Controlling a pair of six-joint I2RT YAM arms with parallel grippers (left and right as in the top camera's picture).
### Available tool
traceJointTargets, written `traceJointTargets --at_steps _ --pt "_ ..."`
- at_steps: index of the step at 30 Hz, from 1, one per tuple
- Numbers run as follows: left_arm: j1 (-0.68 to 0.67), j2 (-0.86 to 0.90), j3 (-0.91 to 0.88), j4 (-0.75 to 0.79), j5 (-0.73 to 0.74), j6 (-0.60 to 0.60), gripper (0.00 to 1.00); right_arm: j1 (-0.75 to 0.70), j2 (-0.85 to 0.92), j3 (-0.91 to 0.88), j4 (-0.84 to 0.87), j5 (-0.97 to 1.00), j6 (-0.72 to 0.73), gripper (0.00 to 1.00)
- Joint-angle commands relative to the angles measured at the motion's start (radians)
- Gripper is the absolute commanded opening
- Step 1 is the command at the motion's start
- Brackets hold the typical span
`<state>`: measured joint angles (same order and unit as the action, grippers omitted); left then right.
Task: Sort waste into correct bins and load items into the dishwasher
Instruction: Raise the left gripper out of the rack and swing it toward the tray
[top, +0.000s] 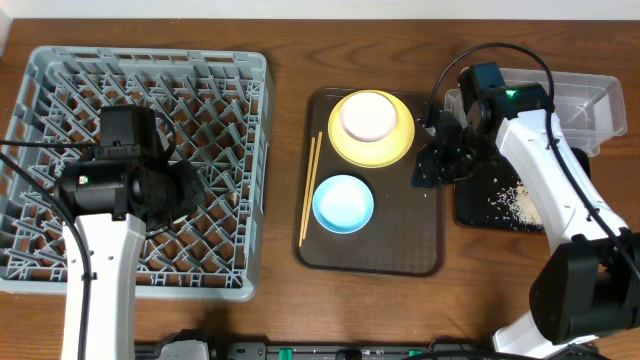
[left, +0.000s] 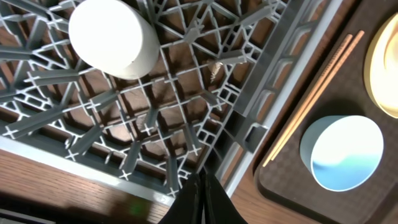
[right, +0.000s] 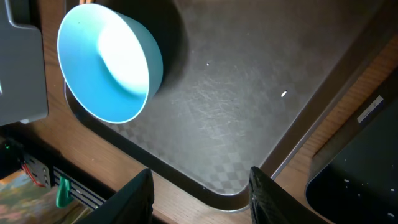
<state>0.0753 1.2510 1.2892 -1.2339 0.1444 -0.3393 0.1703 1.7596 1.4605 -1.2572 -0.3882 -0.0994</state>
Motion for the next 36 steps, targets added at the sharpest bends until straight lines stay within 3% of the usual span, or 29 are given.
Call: traceJointTargets --at_steps 1,8,15,23,31,36 --pt "-0.003 0.01 0.005 0.007 0.087 0.05 0.06 0.013 -0.006 0.009 -0.001 -0.001 -0.014 0.47" --pt "-0.003 0.01 0.005 0.042 0.389 0.19 0.06 0.013 -0.006 0.009 -0.001 -0.001 -0.014 0.47" --pt "-0.003 0.01 0.005 0.043 0.509 0.212 0.06 0.013 -0.006 0.009 -0.001 -0.001 -0.014 0.47" --pt "-0.003 0.01 0.005 0.088 0.752 0.228 0.06 0.013 -0.006 0.009 -0.001 -0.001 -0.014 0.47" --pt "-0.003 0.01 0.005 0.141 1.227 0.46 0.06 0.013 -0.006 0.009 0.0 -0.001 -0.014 0.47" --pt "-0.003 0.01 0.005 0.148 1.281 0.497 0.06 0.013 -0.006 0.009 -0.001 -0.001 -0.014 0.47"
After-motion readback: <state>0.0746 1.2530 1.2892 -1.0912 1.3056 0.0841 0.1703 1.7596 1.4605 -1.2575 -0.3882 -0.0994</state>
